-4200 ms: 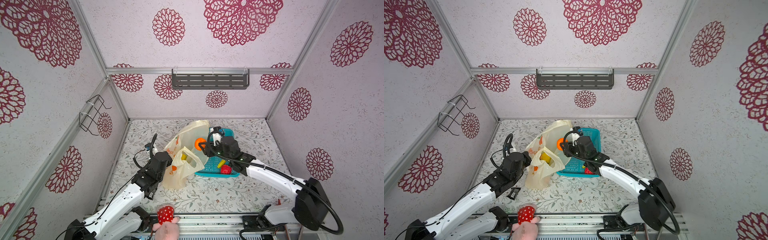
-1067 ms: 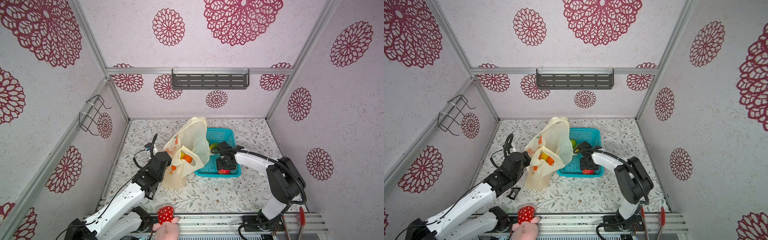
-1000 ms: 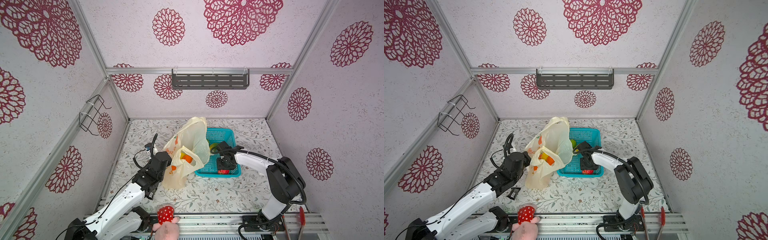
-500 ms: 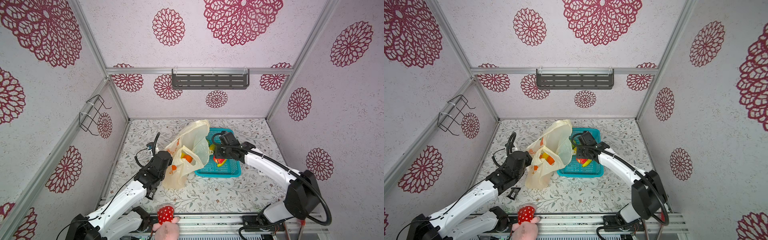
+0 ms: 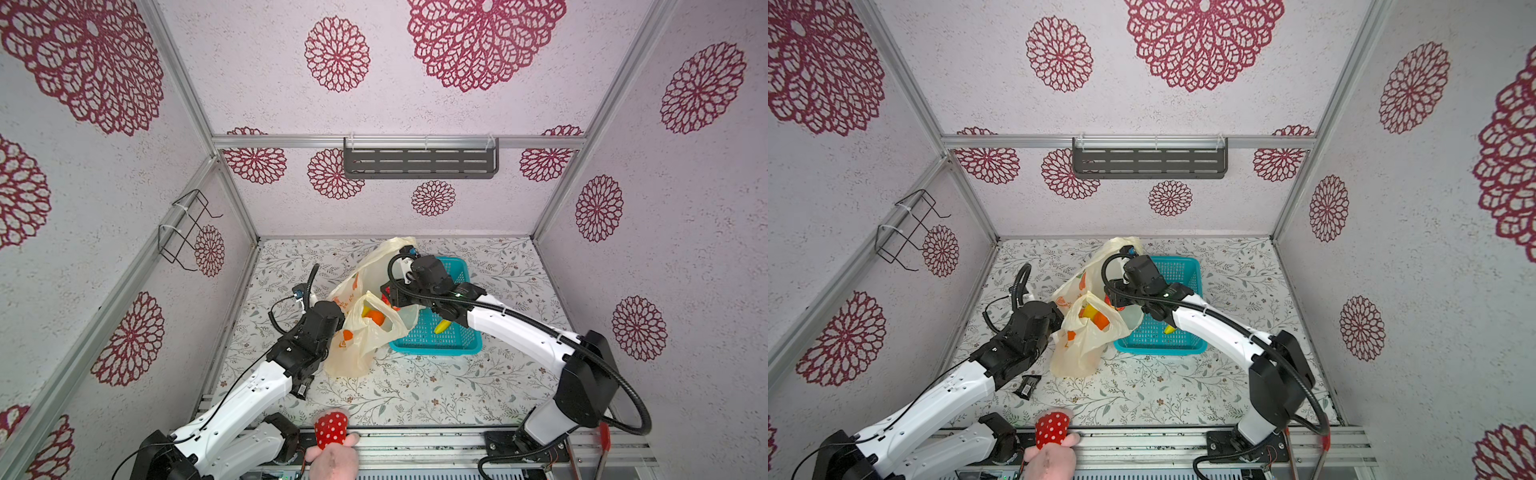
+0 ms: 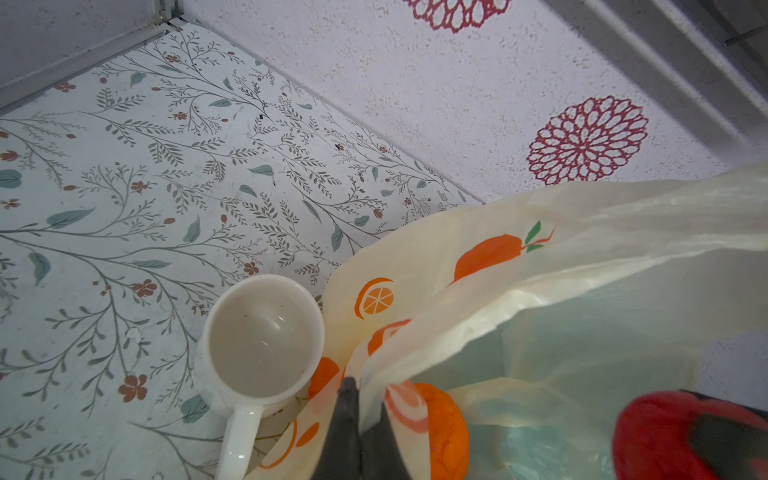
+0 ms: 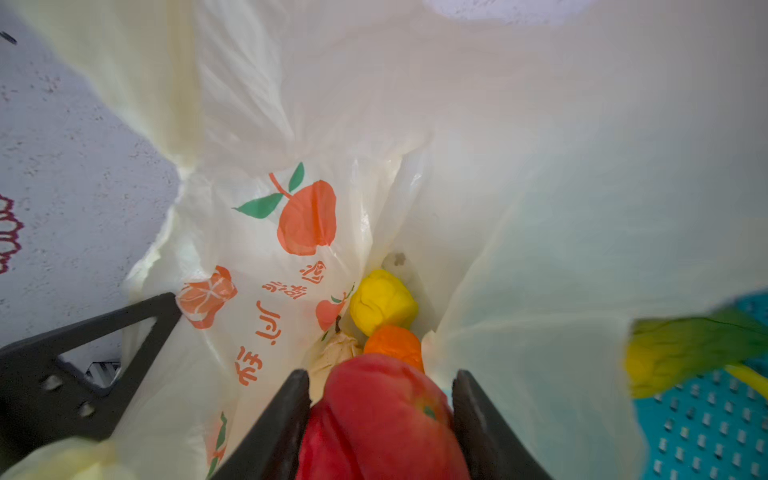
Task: Place the fruits into the plastic bag
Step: 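Lift the red apple into the bag opening and release it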
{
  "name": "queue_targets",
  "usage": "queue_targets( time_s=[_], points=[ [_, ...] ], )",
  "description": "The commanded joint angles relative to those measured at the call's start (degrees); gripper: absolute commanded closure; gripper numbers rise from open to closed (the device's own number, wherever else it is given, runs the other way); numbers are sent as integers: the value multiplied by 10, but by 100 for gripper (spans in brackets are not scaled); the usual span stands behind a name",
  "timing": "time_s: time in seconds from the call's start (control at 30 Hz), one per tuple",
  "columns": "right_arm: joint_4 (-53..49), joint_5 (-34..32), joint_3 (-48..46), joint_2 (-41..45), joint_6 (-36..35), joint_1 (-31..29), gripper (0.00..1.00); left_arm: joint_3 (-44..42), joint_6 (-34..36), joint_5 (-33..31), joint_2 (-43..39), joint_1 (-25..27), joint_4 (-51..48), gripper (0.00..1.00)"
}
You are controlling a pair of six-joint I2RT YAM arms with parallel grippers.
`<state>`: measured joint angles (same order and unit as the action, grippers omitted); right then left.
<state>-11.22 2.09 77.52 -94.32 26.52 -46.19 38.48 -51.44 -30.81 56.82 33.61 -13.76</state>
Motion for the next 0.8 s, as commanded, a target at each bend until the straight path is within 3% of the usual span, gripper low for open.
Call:
queue_targets(
  time_s=[0.0,0.23,0.33,0.4,0.77],
  points=[
    [9,17,28,-21,-11,-11,62,10,-2,-13,-19,0,-9,100],
    [-39,1,31,-53,-14,-23,52,0,-15,-7,-32,1,-16,100],
    [-43,-11,24,-48,-11,-23,35,-1,-17,-5,-31,1,-16,100],
    [-39,-14,21,-39,-11,-23,28,-1,-16,-6,-27,1,-16,100],
    [-9,-30,40,39,-35,-21,19,-2,-16,-8,-7,1,-5,100]
  ],
)
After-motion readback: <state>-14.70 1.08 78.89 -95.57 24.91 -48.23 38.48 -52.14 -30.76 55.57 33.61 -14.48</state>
